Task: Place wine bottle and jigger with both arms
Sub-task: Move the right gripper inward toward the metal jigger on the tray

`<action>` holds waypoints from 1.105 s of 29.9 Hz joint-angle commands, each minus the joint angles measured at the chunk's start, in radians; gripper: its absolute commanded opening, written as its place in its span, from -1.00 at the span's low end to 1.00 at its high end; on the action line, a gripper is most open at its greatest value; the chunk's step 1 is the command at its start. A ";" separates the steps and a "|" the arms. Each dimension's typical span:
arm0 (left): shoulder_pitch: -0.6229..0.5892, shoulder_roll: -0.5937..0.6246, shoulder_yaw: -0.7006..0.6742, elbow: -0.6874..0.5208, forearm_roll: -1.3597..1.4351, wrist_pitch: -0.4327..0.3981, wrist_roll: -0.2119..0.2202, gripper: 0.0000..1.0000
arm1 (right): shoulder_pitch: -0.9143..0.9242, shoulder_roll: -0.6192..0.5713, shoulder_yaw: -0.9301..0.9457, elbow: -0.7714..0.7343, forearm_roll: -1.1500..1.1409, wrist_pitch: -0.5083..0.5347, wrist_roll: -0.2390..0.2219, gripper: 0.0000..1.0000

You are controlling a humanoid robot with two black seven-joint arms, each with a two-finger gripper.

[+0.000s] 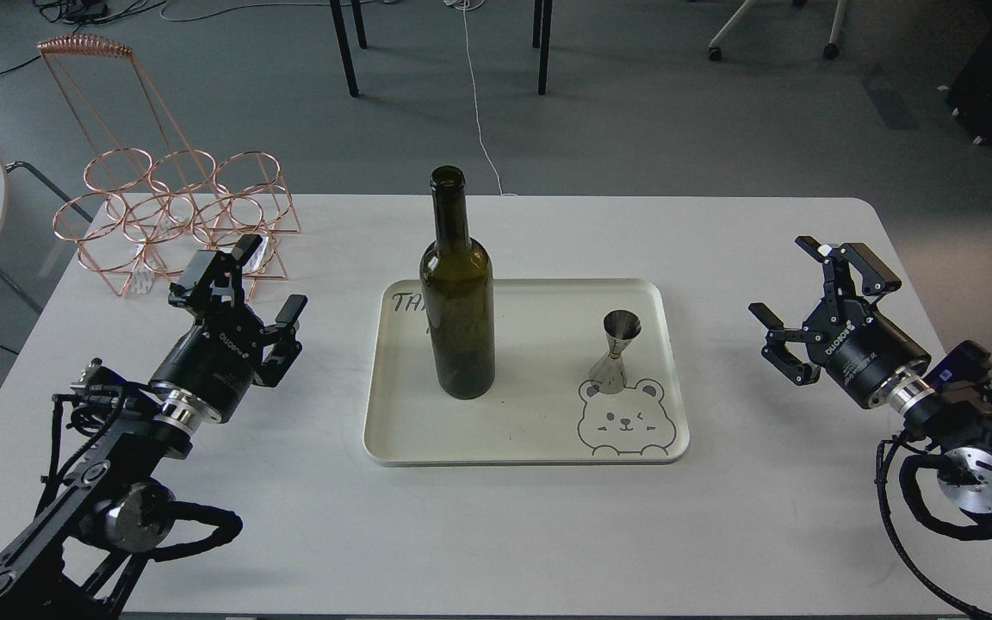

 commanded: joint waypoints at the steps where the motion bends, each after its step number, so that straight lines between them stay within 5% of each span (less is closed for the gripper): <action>1: 0.003 0.001 0.000 -0.001 0.004 0.002 -0.003 0.96 | -0.002 0.000 -0.001 -0.002 -0.004 0.000 0.000 0.98; 11: -0.016 0.061 0.016 0.038 -0.005 -0.084 -0.012 0.96 | -0.002 -0.042 0.031 0.013 -0.341 -0.075 0.000 0.98; 18: -0.025 0.089 0.019 0.032 -0.007 -0.087 -0.098 0.96 | -0.002 -0.151 0.133 0.100 -0.749 -0.109 0.000 0.98; 29: -0.029 0.086 0.020 0.029 -0.002 -0.086 -0.107 0.96 | -0.010 -0.141 0.015 0.237 -1.553 -0.673 0.000 0.98; 33: -0.029 0.084 0.020 0.028 -0.001 -0.084 -0.108 0.96 | -0.022 -0.066 -0.013 0.159 -1.728 -0.778 0.000 0.98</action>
